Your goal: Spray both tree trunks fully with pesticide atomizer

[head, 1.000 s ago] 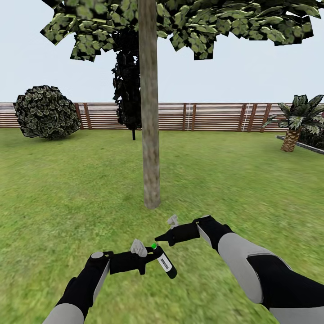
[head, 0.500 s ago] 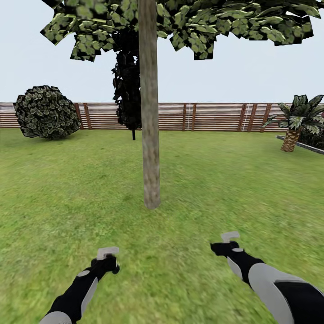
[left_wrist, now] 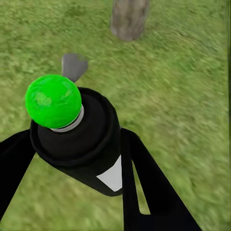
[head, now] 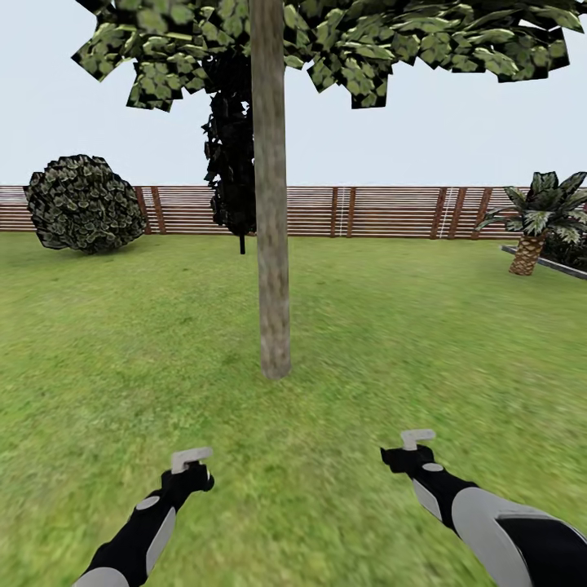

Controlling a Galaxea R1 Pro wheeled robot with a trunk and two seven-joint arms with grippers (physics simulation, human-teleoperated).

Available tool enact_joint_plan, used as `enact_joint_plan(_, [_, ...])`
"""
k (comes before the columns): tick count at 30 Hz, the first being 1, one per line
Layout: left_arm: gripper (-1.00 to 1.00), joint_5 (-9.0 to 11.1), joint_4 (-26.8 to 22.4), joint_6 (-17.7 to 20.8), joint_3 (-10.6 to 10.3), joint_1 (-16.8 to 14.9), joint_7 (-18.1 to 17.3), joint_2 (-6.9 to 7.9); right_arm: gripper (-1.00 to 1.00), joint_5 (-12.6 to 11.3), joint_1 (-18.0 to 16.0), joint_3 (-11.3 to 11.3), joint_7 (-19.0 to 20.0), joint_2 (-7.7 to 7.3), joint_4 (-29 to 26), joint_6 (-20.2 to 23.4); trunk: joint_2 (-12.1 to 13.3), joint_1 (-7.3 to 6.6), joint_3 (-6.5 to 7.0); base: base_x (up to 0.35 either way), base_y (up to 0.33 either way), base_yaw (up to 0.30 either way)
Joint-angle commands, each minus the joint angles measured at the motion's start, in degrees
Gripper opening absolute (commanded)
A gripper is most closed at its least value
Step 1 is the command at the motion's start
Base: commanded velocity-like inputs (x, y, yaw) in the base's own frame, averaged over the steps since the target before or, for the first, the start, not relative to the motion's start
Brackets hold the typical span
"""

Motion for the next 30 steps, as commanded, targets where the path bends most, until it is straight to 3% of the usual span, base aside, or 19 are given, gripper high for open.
enact_joint_plan(1, [-1.00,-0.12,-0.01,-0.11,-0.04,-0.06,-0.48,-0.10,1.00,0.49,-0.07,0.06,-0.14,-0.01,0.20,-0.29,-0.10,0.06,-0.10,0.235,0.000,0.000])
enact_joint_plan(2, [-1.00,-0.09,-0.21,-0.10,-3.73,-0.06,-0.51,-0.22,1.00,0.50,0.02,0.07,-0.14,0.06,0.24,-0.32,-0.10,0.06,-0.10,0.312,0.000,0.000])
enact_joint_plan(4, [-1.00,-0.08,-0.34,0.25,-6.09,-0.06,-0.50,-0.70,1.00,0.52,0.33,0.07,-0.14,0.14,0.73,-0.33,-0.10,0.06,-0.10,0.332,0.000,0.000])
enact_joint_plan(6, [-1.00,-0.11,-0.33,0.56,-6.58,-0.07,-0.48,-1.38,1.00,0.55,0.56,0.07,-0.14,0.16,1.07,-0.33,-0.10,0.06,-0.10,0.344,0.000,0.000])
enact_joint_plan(7, [-1.00,-0.28,-0.35,2.10,-7.26,-0.07,-0.43,-3.22,1.00,0.58,0.72,0.07,-0.19,0.16,1.32,-0.33,-0.10,0.06,-0.10,0.348,0.000,0.000])
enact_joint_plan(13, [-1.00,-2.19,-0.20,3.65,-8.59,-0.08,-0.44,-5.20,1.00,0.59,1.14,0.07,-0.15,0.45,1.49,-0.26,-0.10,0.06,-0.10,0.349,0.020,0.000])
enact_joint_plan(30, [-1.00,-2.62,-0.41,3.13,-8.57,-0.08,-0.47,-6.38,1.00,0.60,2.48,0.07,-0.81,2.06,1.47,-0.40,-0.10,0.06,-0.10,0.350,0.117,0.000])
